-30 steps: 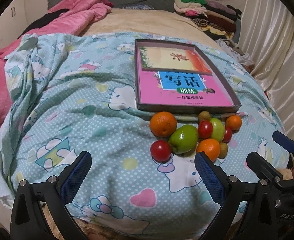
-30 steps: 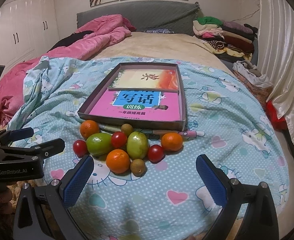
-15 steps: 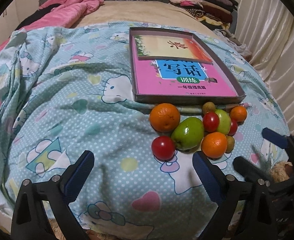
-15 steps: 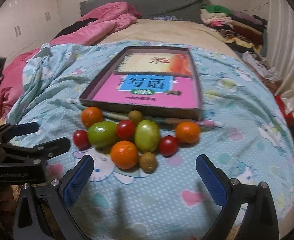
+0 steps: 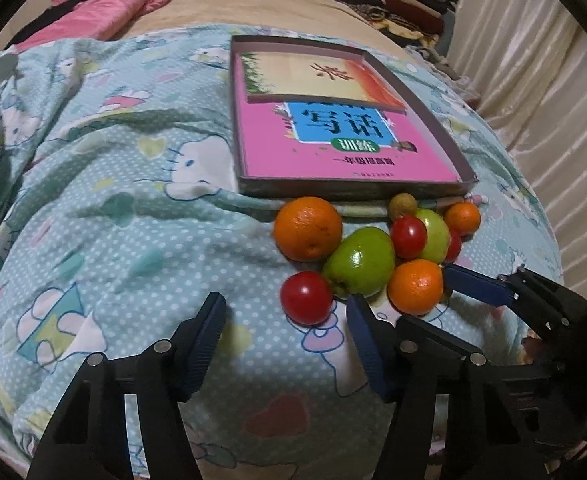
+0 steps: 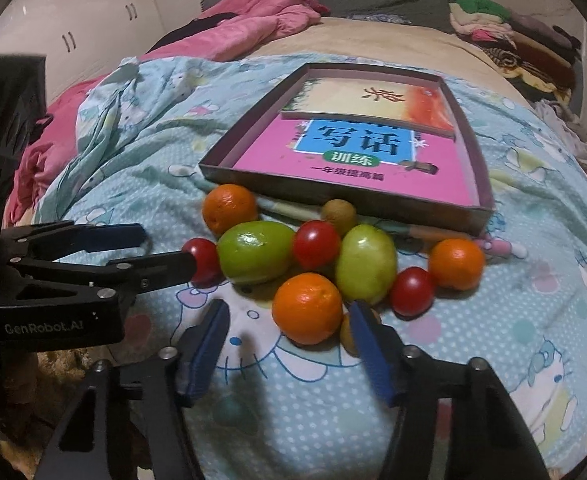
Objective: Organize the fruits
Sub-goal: 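Grasp a red cherry tomato with the left tool while the right tool grasps a tangerine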
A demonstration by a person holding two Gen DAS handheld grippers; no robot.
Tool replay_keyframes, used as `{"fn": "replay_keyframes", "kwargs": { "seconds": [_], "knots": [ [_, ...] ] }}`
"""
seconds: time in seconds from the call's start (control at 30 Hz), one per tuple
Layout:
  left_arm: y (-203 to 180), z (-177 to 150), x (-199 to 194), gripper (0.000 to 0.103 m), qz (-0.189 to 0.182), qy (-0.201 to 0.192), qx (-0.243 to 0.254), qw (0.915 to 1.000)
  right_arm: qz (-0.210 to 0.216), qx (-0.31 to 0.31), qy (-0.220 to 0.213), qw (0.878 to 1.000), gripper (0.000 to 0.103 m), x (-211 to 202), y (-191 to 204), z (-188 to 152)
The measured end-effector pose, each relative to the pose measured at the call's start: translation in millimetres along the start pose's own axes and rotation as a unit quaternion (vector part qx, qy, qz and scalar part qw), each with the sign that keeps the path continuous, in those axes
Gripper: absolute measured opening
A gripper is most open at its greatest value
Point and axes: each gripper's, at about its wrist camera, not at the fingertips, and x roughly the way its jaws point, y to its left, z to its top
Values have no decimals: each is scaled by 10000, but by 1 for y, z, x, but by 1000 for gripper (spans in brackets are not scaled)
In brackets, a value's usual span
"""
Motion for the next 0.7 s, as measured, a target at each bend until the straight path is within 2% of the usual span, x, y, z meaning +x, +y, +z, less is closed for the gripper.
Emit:
{"fn": "replay_keyframes", "kwargs": {
  "seconds": [0.13, 0.37, 0.43, 0.5, 0.63, 0.7],
  "knots": [
    [-4, 2, 6, 53, -29, 82, 137, 9999, -100, -169, 43, 9998, 57, 6, 5, 1],
    [-6, 3, 13, 50, -49, 149, 258, 9995, -383, -509, 173, 9978, 54, 17, 10, 1],
    [-6, 3, 14, 42, -95, 167, 267, 9995, -497, -678, 237, 9962, 54, 22, 14, 0],
    [-8, 3, 17, 41, -103, 209, 300, 9993, -584, -819, 280, 9945, 53, 27, 17, -1],
    [-10, 3, 19, 35, -150, 235, 346, 9990, -615, -866, 350, 9937, 40, 37, 16, -1],
    [-10, 4, 21, 34, -183, 253, 343, 9989, -437, -677, 300, 9963, 39, 36, 9, 0]
  ]
}}
